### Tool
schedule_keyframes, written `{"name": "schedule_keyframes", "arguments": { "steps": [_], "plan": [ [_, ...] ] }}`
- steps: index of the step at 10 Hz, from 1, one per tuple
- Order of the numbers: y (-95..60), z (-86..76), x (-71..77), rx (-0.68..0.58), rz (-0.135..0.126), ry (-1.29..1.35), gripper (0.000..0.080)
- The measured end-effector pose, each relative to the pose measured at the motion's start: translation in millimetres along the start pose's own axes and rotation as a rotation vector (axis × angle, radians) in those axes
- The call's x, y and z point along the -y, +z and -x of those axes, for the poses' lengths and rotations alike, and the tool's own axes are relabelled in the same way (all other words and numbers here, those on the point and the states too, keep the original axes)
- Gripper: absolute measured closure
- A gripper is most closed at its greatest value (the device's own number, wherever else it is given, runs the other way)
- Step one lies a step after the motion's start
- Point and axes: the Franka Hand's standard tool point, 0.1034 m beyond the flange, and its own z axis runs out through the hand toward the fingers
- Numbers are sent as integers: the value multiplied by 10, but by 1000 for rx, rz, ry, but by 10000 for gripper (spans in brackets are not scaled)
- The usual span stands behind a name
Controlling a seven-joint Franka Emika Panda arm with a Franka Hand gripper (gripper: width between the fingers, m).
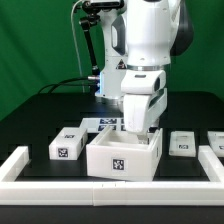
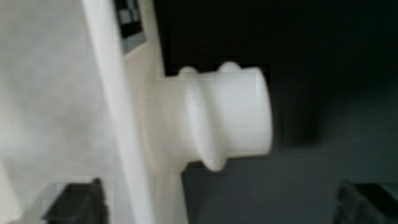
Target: Assemble cabinet
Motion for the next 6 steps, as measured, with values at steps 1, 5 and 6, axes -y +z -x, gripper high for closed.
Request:
{"name": "schedule_keyframes", "arguments": {
  "steps": [1, 5, 6],
  "plan": [
    [0, 0, 0, 0, 0, 0, 310],
    [0, -1, 1, 0, 0, 0, 751],
    [1, 1, 3, 0, -1, 1, 751]
  ]
}}
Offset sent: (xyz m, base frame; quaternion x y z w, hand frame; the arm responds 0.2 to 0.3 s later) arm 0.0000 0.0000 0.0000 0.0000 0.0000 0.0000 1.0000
